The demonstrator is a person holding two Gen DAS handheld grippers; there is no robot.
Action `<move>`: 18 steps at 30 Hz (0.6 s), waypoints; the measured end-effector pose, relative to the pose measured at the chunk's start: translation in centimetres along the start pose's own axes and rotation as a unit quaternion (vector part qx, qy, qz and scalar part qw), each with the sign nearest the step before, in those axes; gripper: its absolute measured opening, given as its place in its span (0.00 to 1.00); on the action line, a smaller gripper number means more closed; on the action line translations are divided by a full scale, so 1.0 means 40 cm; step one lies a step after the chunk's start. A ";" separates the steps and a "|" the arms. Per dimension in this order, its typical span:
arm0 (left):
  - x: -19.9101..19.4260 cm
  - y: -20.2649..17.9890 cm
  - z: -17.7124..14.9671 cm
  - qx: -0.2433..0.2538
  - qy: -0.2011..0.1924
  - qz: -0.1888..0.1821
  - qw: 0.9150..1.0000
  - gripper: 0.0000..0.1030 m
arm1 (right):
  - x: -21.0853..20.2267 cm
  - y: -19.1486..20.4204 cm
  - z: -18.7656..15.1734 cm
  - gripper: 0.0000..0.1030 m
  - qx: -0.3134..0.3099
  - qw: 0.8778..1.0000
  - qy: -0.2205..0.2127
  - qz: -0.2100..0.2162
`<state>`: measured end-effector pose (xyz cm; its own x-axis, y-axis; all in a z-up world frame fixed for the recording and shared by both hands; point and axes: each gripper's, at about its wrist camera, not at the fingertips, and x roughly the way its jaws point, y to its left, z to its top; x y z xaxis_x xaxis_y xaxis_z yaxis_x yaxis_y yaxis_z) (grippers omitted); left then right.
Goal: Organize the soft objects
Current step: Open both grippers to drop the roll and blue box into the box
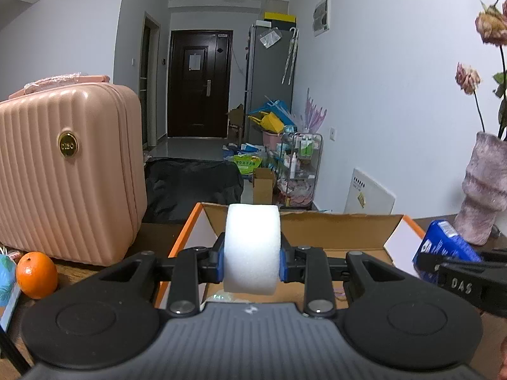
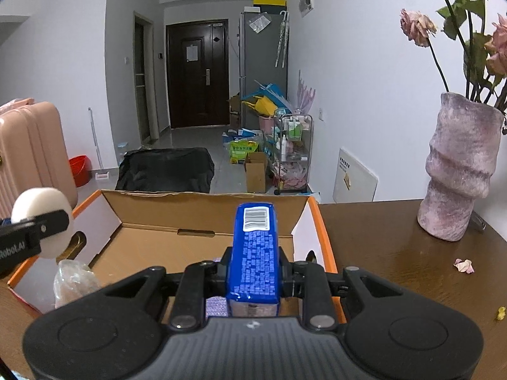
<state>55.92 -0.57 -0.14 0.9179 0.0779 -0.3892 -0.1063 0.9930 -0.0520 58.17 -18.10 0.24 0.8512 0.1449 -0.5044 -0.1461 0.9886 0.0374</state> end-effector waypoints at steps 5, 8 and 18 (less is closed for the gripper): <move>0.007 -0.007 -0.009 0.007 0.007 0.003 1.000 0.29 | 0.003 -0.007 -0.001 0.24 0.007 1.000 -0.001 0.002; 0.011 -0.006 -0.012 0.009 0.011 0.008 1.000 0.46 | 0.002 -0.011 -0.001 0.33 0.010 1.000 -0.003 -0.002; 0.016 0.020 -0.013 -0.021 0.010 0.056 0.998 1.00 | -0.006 -0.039 0.002 1.00 0.046 0.999 -0.016 -0.020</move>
<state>56.21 0.21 -0.93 0.8914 0.1867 -0.4129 -0.2248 0.9734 -0.0451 58.25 -19.68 0.35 0.8717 0.1059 -0.4784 -0.0667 0.9929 0.0983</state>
